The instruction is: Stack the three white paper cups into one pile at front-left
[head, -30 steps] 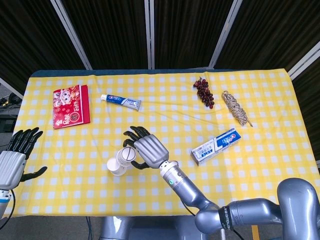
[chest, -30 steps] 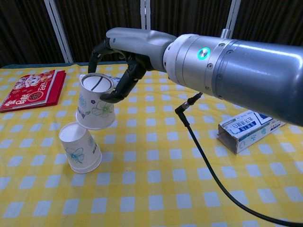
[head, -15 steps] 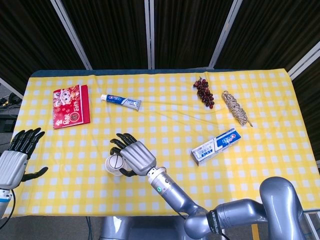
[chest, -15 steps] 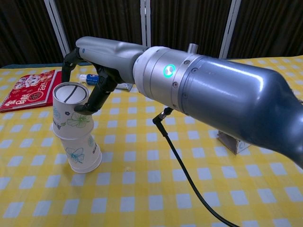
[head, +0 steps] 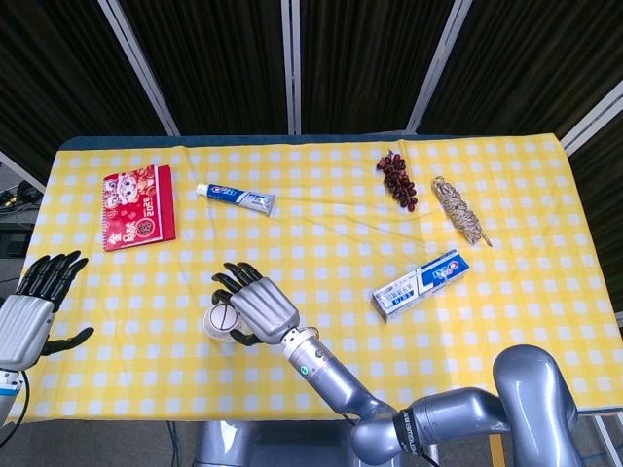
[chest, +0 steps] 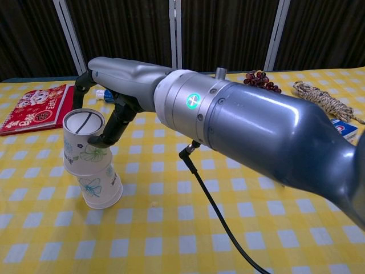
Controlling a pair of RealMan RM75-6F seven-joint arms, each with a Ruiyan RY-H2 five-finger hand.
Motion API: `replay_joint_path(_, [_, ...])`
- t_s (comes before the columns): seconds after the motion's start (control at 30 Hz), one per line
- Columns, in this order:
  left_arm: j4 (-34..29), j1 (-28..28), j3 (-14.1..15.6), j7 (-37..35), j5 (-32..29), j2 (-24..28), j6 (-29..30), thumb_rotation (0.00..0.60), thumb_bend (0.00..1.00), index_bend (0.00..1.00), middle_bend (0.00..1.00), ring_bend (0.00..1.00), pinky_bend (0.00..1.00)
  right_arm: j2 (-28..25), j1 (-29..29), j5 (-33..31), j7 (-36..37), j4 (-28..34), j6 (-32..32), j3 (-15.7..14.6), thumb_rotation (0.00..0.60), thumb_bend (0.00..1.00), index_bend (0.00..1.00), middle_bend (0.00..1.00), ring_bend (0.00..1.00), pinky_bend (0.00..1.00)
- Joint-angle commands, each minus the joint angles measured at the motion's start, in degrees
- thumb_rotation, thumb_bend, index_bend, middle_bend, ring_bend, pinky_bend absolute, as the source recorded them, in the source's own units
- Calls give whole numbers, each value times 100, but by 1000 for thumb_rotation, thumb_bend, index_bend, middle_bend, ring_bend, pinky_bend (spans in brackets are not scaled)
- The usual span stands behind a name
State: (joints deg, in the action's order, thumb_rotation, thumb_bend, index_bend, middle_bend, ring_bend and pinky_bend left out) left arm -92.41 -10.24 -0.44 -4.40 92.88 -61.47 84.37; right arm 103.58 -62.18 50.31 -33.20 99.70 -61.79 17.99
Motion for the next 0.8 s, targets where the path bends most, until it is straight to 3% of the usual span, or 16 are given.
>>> replay_joint_path(0.03, [-9, 8, -3, -6, 8, 6, 24, 600, 159, 0, 0, 0, 0, 48, -7, -1, -10, -82, 4, -32, 600, 215, 440, 125, 0, 106])
replay_joint_path(0.37, [26, 9, 0, -40, 14, 1, 23, 600, 160, 0, 0, 0, 0, 143, 11, 36, -11, -183, -39, -44, 600, 127, 288, 71, 0, 83])
replay_joint_path(0.63, [30, 1, 1, -23, 11, -8, 4, 600, 160, 0, 0, 0, 0, 111, 51, 111, -44, -129, -111, -40, 600, 115, 283, 70, 0, 81])
replay_joint_path(0.8, [14, 5, 2, -3, 16, -11, 12, 600, 160, 0, 0, 0, 0, 11, 115, 144, -145, -68, -250, -27, 600, 178, 283, 70, 0, 81])
